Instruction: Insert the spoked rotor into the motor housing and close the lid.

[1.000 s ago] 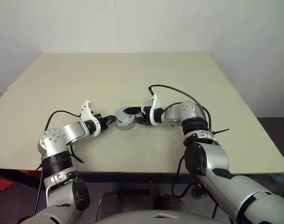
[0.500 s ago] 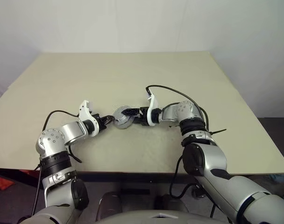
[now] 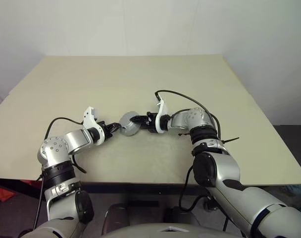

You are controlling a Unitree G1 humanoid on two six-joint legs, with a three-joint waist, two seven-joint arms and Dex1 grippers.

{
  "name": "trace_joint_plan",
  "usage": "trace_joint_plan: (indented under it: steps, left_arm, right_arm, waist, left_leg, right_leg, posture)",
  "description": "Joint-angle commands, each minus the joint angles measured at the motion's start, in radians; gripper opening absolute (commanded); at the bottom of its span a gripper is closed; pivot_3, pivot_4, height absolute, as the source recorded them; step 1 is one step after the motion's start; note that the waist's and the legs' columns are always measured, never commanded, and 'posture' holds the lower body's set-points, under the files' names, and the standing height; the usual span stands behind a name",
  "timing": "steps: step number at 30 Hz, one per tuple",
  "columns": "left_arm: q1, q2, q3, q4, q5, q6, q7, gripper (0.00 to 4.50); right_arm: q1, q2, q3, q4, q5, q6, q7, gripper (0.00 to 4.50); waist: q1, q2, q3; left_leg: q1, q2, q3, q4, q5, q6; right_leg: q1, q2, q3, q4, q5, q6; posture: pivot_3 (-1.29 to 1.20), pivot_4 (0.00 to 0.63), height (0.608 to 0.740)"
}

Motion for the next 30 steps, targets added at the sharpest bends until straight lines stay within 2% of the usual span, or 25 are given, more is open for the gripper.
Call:
trace_joint_plan:
  steps: [1, 9, 21, 25, 30]
  left_arm:
    - [0.000, -0.001, -0.005, -0.031, -0.004, -0.003, -0.006, 0.00]
    - [0.006, 0.008, -0.010, -0.055, -0.009, -0.051, -0.034, 0.00]
    - [0.040, 0.019, -0.056, -0.173, -0.051, -0.198, -0.165, 0.00]
    - [0.046, 0.020, -0.049, -0.193, -0.075, -0.225, -0.177, 0.00]
    - [0.049, 0.032, -0.059, -0.182, -0.083, -0.239, -0.172, 0.00]
  right_arm:
    - [-0.046, 0.005, -0.015, 0.011, 0.033, -0.022, -0.006, 2.00]
    - [-0.063, 0.004, -0.046, 0.057, 0.036, -0.058, -0.058, 2.00]
    - [-0.092, 0.007, -0.113, 0.133, 0.075, -0.130, -0.136, 2.00]
    - [-0.113, 0.006, -0.169, 0.166, 0.113, -0.181, -0.172, 2.00]
    - [-0.121, 0.002, -0.151, 0.184, 0.104, -0.199, -0.179, 1.99]
  waist:
    - [0.000, 0.000, 0.000]
    - [-0.001, 0.000, 0.000]
    - [-0.001, 0.000, 0.000]
    - [-0.001, 0.000, 0.000]
    - [-0.001, 0.000, 0.000]
  left_leg:
    - [0.000, 0.000, 0.000, 0.000, 0.000, 0.000]
    - [0.000, 0.000, 0.000, 0.000, 0.000, 0.000]
    - [0.000, 0.000, 0.000, 0.000, 0.000, 0.000]
    - [0.000, 0.000, 0.000, 0.000, 0.000, 0.000]
    - [0.000, 0.000, 0.000, 0.000, 0.000, 0.000]
  right_leg:
    - [0.000, 0.000, 0.000, 0.000, 0.000, 0.000]
    - [0.000, 0.000, 0.000, 0.000, 0.000, 0.000]
    - [0.000, 0.000, 0.000, 0.001, 0.000, 0.000]
    - [0.000, 0.000, 0.000, 0.001, 0.000, 0.000]
    - [0.000, 0.000, 0.000, 0.001, 0.000, 0.000]
  posture:
    - [0.00, 0.000, 0.740]
    - [0.00, 0.000, 0.740]
    - [0.00, 0.000, 0.740]
    - [0.00, 0.000, 0.740]
    - [0.00, 0.000, 0.740]
